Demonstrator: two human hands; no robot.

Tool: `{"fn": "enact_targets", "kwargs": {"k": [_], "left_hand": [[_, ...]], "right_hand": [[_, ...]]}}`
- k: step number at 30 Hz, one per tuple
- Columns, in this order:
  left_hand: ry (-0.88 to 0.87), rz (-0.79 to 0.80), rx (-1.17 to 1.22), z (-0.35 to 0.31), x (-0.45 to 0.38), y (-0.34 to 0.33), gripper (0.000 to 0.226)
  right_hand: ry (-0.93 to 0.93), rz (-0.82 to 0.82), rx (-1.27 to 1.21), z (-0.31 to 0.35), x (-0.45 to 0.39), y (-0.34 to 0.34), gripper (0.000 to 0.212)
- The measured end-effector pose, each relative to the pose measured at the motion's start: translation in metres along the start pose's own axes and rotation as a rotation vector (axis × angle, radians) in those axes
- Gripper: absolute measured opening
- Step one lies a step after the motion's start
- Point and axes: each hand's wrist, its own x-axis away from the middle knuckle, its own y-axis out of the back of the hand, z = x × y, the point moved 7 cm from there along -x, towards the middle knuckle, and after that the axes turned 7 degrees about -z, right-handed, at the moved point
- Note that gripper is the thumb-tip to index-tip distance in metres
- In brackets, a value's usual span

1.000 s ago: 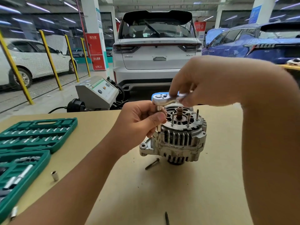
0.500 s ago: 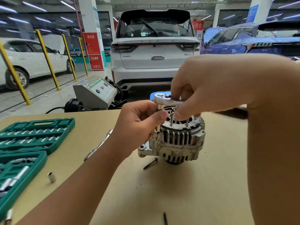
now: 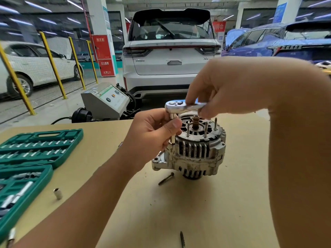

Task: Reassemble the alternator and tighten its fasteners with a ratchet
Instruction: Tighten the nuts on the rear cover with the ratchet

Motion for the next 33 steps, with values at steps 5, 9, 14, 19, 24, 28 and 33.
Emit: {"fn": "enact_targets", "kwargs": {"k": [5,9,14,19,24,28,33], "left_hand": [[-0.007,0.055,-0.058,-0.002,-0.003,-0.001,0.010],[-0.062,0.056,-0.099,-0.007,-0.001,-0.001,0.006],[0.017,0.061,-0.098,-0.006,-0.003,0.000,0.009],[-0.077,0.035,-0.224,-0.015,-0.003,-0.001,0.008],[-0.047,0.130,-0.213,-0.014,-0.005,0.004,0.007],[-0.065,0.067,-0.171,-0.013,-0.003,0.004,0.009],[-0.058,0.113,-0.159,-0.014,-0.005,0.005,0.005]], "right_hand": [[0.012,0.011,0.007,0.001,0.002,-0.001,0.020],[0.048,0.105,-0.061,0.007,0.010,0.001,0.022],[0.001,-0.093,0.078,0.004,0.000,0.004,0.013],[0.035,0.062,-0.024,0.009,0.010,0.003,0.034],[0.014,-0.071,0.037,0.003,0.003,0.004,0.025],[0.079,0.057,0.040,0.017,0.008,-0.001,0.026],[-0.001,-0.050,0.045,0.005,0.001,0.003,0.023]]}}
